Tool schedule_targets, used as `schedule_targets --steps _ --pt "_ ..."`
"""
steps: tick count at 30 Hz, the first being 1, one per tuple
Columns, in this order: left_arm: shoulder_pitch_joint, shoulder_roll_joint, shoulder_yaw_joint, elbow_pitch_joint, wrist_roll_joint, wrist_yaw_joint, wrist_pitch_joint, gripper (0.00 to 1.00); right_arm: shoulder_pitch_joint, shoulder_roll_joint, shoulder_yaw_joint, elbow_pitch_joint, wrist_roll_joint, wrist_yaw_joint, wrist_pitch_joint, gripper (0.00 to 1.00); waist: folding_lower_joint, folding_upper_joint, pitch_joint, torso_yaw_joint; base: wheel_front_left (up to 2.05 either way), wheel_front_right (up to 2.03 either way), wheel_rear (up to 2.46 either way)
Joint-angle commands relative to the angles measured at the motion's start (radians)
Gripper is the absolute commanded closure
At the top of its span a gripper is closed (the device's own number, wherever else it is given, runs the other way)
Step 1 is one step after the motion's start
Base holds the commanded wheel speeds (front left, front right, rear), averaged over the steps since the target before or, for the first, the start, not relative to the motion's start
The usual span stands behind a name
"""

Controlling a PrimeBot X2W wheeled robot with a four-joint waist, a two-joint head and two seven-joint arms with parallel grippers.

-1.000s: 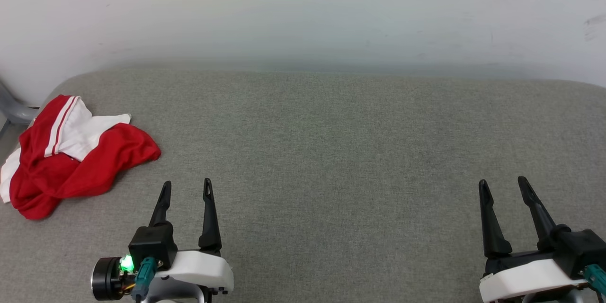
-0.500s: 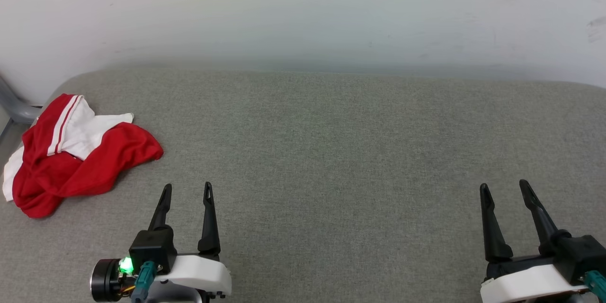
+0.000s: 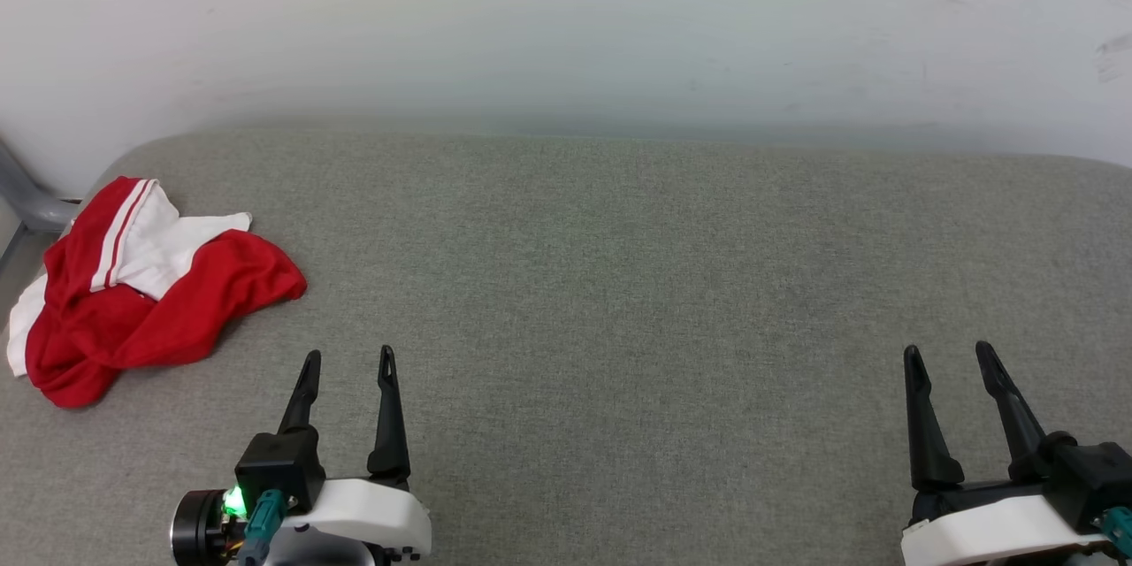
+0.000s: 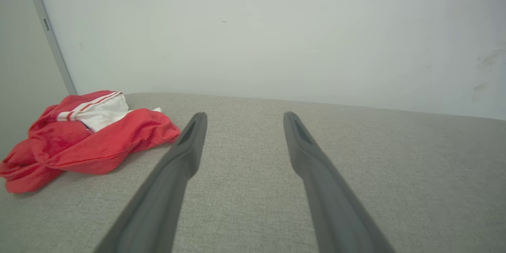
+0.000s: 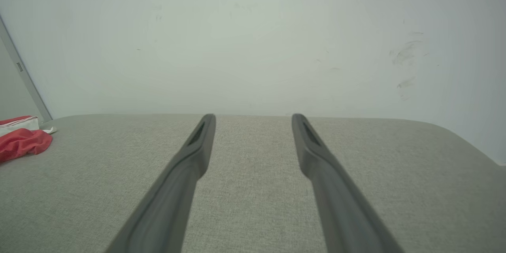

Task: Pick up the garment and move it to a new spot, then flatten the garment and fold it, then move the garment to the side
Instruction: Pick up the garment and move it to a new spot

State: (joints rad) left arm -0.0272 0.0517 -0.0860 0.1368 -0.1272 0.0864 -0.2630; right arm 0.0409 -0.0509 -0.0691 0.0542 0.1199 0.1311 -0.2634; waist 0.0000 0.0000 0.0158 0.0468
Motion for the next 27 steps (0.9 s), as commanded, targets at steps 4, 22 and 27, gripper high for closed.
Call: schedule_targets --steps 4,22,27 --pt "0.008 -0.002 -0.002 0.006 -0.008 -0.004 -0.003 0.00 0.003 0.001 -0.001 0.003 0.005 -0.001 -0.002 0.00 0.0000 0.0000 0.000 0.001 0.00 0.00 0.00" --pt "-0.009 -0.002 -0.005 0.017 -0.007 0.008 -0.003 0.00 0.011 0.001 0.009 -0.006 -0.007 -0.001 -0.002 0.00 0.0000 0.0000 0.003 0.083 0.00 0.00 0.00" --pt "-0.007 -0.002 0.001 0.017 -0.008 0.011 -0.003 0.00 0.019 0.001 0.011 -0.004 -0.008 -0.001 -0.002 0.00 0.0000 0.0000 0.005 0.141 0.00 0.00 0.00"
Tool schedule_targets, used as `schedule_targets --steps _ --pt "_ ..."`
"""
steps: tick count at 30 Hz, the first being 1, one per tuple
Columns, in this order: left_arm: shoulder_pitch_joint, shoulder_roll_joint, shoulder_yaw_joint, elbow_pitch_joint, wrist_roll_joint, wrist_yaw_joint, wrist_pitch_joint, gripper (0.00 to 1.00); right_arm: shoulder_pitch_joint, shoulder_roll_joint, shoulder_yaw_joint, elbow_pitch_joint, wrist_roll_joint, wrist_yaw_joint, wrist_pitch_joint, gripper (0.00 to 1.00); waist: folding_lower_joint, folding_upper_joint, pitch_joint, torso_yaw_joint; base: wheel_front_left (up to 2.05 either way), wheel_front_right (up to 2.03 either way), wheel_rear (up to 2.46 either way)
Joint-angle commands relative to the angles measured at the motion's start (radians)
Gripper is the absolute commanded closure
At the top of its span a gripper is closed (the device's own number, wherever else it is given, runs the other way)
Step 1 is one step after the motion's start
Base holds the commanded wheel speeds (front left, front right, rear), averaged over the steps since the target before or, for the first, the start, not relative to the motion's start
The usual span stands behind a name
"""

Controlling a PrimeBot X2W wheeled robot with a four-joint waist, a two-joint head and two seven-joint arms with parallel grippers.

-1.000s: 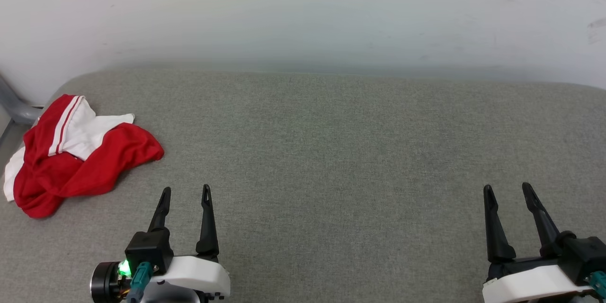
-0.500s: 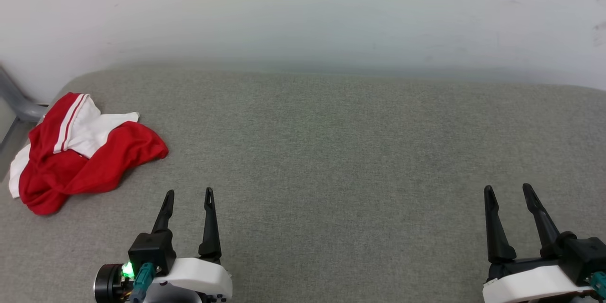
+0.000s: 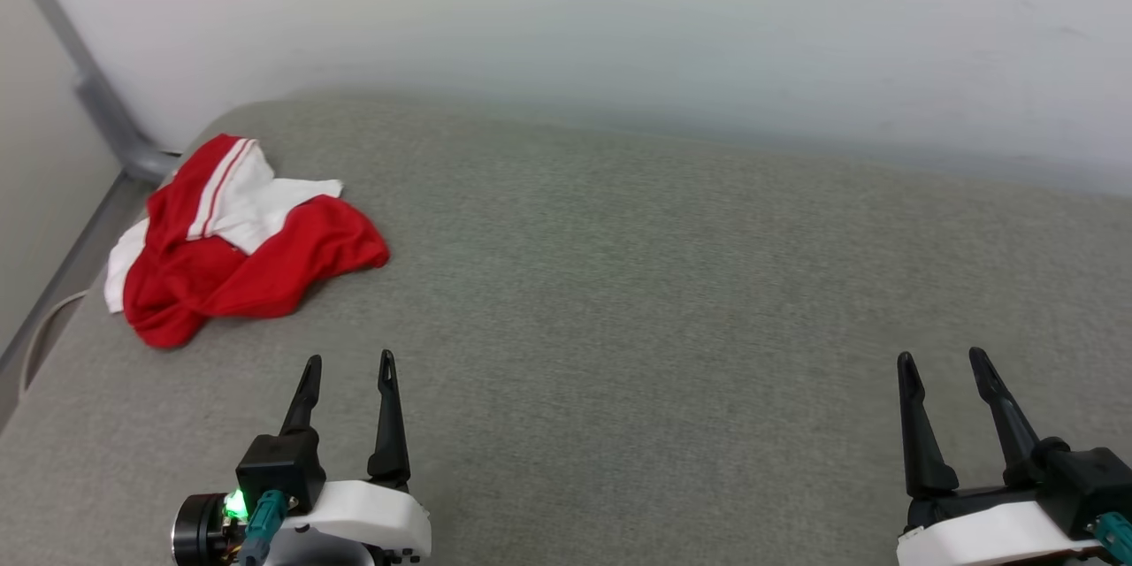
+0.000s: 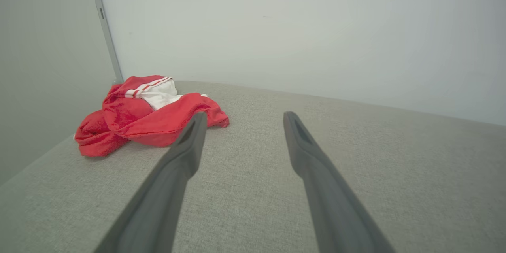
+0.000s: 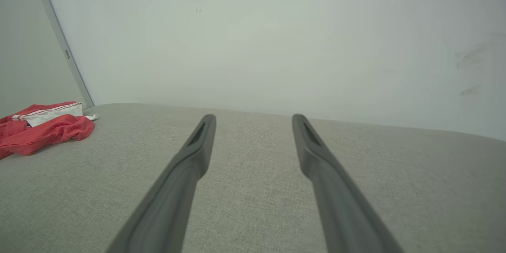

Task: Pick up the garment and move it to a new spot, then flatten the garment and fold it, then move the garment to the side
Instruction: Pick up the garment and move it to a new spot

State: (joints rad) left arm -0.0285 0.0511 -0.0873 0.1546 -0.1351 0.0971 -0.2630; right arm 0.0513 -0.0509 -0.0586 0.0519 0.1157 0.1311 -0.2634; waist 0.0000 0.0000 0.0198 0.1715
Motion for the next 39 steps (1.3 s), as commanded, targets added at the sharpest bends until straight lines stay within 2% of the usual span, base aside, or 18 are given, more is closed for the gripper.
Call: schedule_targets --steps 1,16,24,33,39 --pt "-0.005 -0.001 0.005 -0.001 -0.002 0.000 -0.003 0.00 0.009 0.001 0.001 -0.002 -0.005 -0.001 -0.002 0.00 0.0000 0.0000 0.001 0.029 0.00 0.00 0.00" --pt "-0.006 -0.001 0.024 -0.003 -0.006 0.004 -0.003 0.00 0.004 0.001 0.010 -0.007 -0.010 -0.001 -0.002 0.00 0.0000 0.0000 0.007 0.231 0.00 0.00 0.00" --pt "-0.001 -0.001 0.043 -0.005 -0.014 0.006 -0.003 0.00 0.006 0.001 0.013 -0.005 -0.011 -0.001 -0.002 0.00 0.0000 0.0000 0.011 0.304 0.00 0.00 0.00" --pt "-0.004 -0.001 0.051 0.000 -0.020 0.002 -0.003 0.00 -0.002 0.001 0.021 -0.007 -0.015 -0.001 -0.002 0.00 0.0000 0.0000 0.020 0.340 0.00 0.00 0.00" --pt "-0.021 -0.001 0.056 0.002 -0.033 0.012 -0.003 0.00 -0.017 0.001 0.025 -0.012 -0.026 -0.001 -0.002 0.00 0.0000 0.0000 0.041 0.326 0.00 0.00 0.00"
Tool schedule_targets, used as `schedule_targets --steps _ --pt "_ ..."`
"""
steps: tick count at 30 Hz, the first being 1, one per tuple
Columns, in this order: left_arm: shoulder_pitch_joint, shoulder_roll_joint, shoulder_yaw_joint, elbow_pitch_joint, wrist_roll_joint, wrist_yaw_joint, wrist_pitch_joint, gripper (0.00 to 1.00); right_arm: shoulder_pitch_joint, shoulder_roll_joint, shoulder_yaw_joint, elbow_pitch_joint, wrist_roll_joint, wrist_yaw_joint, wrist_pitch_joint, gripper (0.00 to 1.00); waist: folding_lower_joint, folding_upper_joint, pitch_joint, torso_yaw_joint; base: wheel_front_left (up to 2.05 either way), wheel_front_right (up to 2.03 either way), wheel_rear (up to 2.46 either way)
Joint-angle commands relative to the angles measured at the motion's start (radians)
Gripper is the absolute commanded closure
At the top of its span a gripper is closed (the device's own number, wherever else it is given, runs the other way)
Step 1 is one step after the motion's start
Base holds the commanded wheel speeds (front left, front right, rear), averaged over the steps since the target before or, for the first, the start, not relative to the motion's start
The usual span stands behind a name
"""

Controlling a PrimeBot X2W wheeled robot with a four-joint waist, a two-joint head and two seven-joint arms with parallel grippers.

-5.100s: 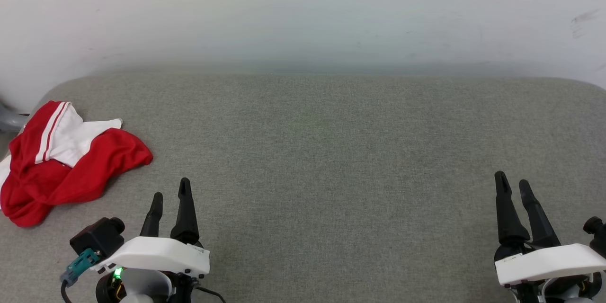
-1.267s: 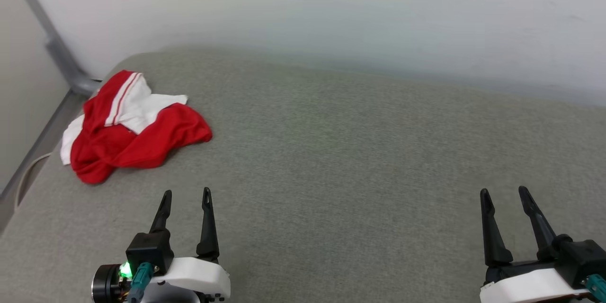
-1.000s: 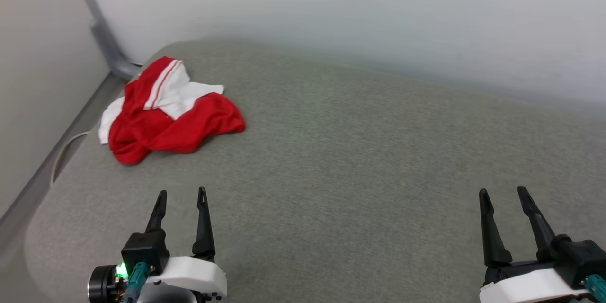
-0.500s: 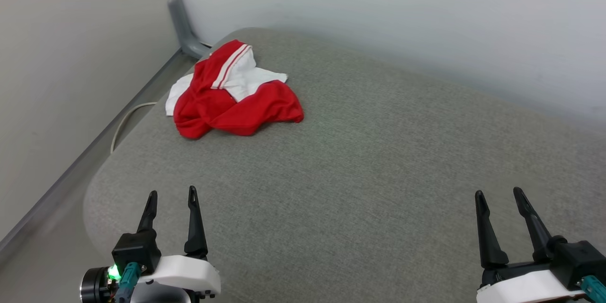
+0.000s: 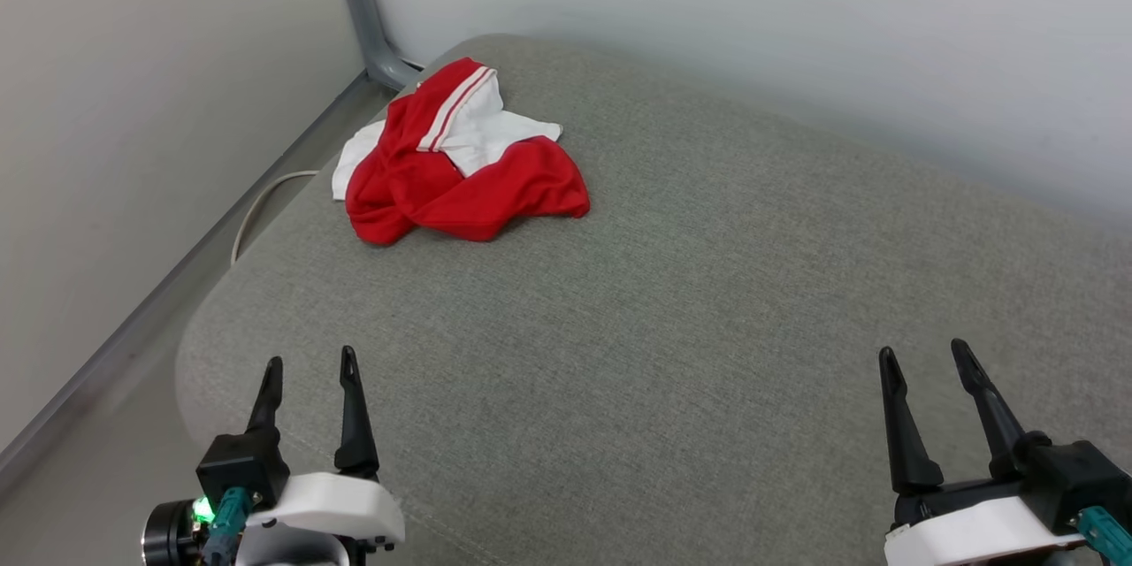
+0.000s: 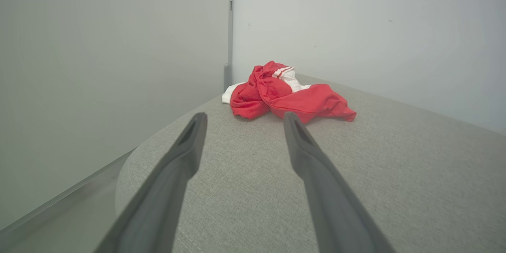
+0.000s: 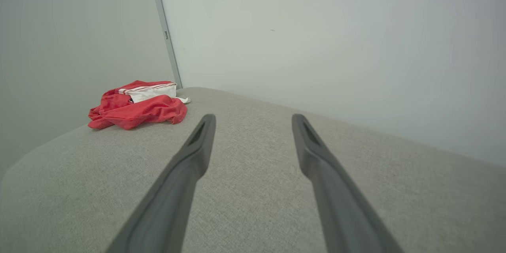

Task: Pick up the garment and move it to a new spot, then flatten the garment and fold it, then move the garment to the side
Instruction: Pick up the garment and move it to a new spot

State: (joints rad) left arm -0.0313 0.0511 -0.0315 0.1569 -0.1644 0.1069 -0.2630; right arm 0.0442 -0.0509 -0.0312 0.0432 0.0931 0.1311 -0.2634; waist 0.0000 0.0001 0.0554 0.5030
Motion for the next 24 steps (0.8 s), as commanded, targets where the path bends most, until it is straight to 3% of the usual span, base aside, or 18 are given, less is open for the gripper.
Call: schedule_targets --steps 1,15,24 --pt "-0.026 -0.001 0.003 -0.001 -0.006 0.002 -0.003 0.00 -0.013 0.001 -0.002 -0.005 -0.005 -0.001 -0.002 0.00 0.0000 -0.0001 0.011 -0.011 0.00 0.00 0.00" --pt "-0.274 0.017 0.191 -0.013 0.008 -0.096 -0.003 0.00 -0.089 0.001 -0.009 -0.061 -0.084 -0.001 -0.002 0.00 0.0000 -0.0001 0.171 -0.141 0.00 0.00 0.00" --pt "-0.540 0.103 0.306 0.033 0.002 -0.183 -0.003 0.00 -0.172 0.001 -0.017 -0.126 -0.139 -0.001 -0.002 0.00 0.0000 -0.0001 0.337 -0.208 0.00 0.00 0.00"
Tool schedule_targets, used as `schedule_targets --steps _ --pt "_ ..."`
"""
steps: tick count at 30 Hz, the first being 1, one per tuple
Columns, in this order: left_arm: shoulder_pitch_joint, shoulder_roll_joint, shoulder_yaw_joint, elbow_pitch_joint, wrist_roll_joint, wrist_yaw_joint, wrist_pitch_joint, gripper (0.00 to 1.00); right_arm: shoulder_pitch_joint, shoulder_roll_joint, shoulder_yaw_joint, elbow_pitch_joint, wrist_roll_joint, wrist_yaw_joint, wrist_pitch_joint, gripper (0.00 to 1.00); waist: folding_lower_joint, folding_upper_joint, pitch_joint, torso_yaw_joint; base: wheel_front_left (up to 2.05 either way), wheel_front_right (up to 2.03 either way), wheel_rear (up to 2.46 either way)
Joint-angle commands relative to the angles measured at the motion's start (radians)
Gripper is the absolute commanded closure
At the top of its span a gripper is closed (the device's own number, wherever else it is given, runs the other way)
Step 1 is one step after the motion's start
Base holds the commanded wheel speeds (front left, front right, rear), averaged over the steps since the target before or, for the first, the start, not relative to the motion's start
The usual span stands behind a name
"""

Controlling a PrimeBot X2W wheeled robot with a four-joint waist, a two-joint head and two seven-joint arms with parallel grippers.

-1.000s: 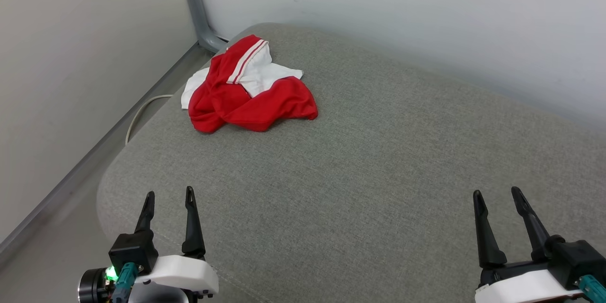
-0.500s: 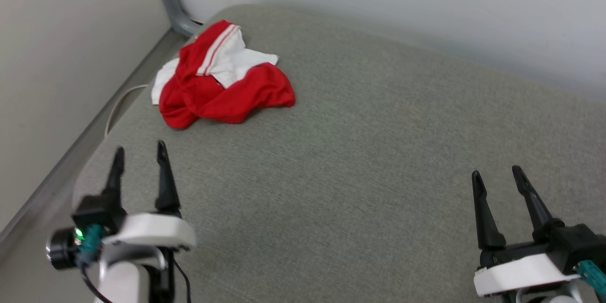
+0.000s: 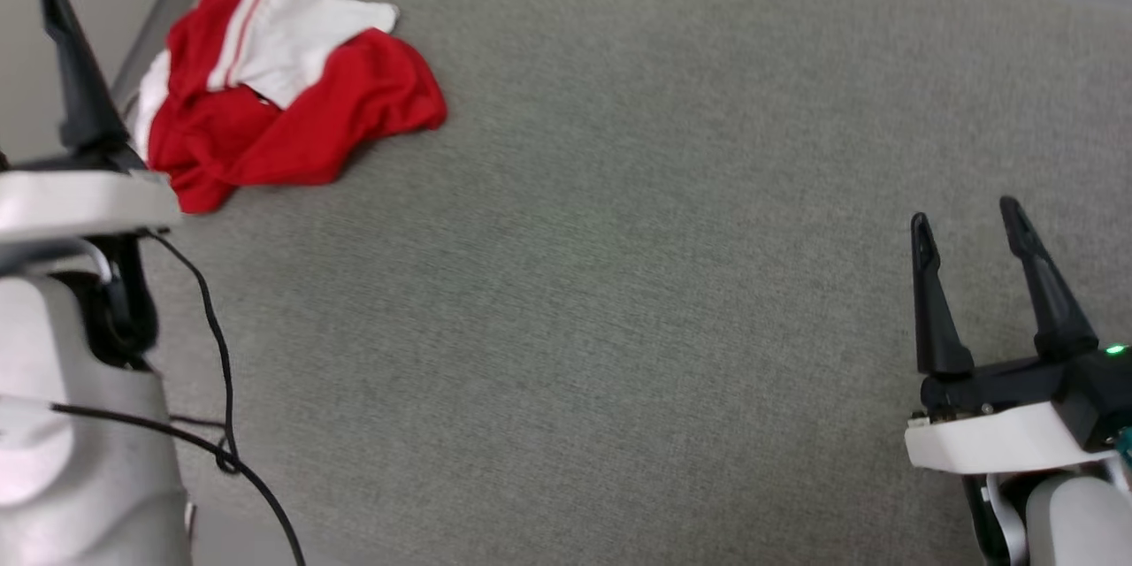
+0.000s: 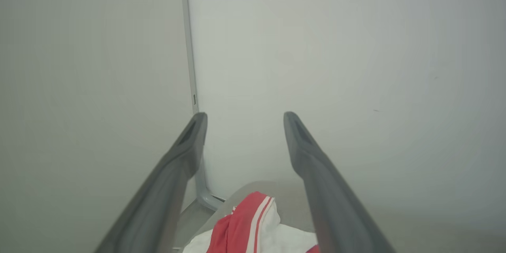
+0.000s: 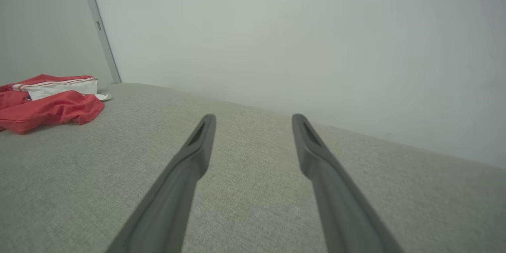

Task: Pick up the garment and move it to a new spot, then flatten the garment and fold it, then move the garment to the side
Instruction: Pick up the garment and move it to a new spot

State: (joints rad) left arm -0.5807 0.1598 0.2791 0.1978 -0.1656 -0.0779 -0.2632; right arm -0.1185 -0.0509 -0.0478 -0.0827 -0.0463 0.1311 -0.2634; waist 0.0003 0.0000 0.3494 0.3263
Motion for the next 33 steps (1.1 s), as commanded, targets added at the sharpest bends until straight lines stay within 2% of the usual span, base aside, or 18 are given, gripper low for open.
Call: schedule_targets --steps 1,4,10,16,21,29,33 --pt "-0.017 0.006 0.004 0.009 -0.006 -0.007 -0.002 0.00 -0.017 0.001 -0.001 -0.007 -0.005 -0.001 -0.002 0.00 -0.0003 0.0000 0.059 -0.036 0.00 0.00 0.00" --pt "-0.081 0.045 0.002 0.092 -0.048 -0.033 -0.002 0.00 -0.038 0.001 -0.003 -0.031 -0.019 -0.001 -0.002 0.00 -0.0003 0.0000 0.101 -0.046 0.00 0.00 0.00" --pt "-0.230 0.177 -0.056 0.301 -0.148 -0.051 0.080 0.00 -0.064 0.001 -0.006 -0.074 -0.041 -0.001 -0.002 0.00 -0.0003 0.0000 0.171 -0.057 0.00 0.00 0.00" --pt "-0.325 0.300 -0.203 0.449 -0.338 -0.050 0.285 0.00 -0.086 0.001 -0.005 -0.102 -0.057 -0.001 -0.002 0.00 -0.0003 0.0000 0.215 -0.064 0.00 0.00 0.00" --pt "-0.357 0.365 -0.293 0.531 -0.495 -0.051 0.508 0.00 -0.098 0.001 0.000 -0.117 -0.065 -0.001 -0.002 0.00 -0.0003 0.0000 0.239 -0.078 0.00 0.00 0.00" --pt "-0.345 0.416 -0.374 0.609 -0.689 -0.051 0.807 0.00 -0.107 -0.001 0.000 -0.137 -0.071 -0.001 -0.002 0.00 -0.0003 0.0000 0.273 -0.106 0.00 0.00 0.00" --pt "-0.309 0.408 -0.427 0.634 -0.743 -0.051 0.891 0.00 -0.110 -0.001 -0.005 -0.140 -0.069 -0.001 -0.002 0.00 -0.0003 0.0000 0.284 -0.113 0.00 0.00 0.00"
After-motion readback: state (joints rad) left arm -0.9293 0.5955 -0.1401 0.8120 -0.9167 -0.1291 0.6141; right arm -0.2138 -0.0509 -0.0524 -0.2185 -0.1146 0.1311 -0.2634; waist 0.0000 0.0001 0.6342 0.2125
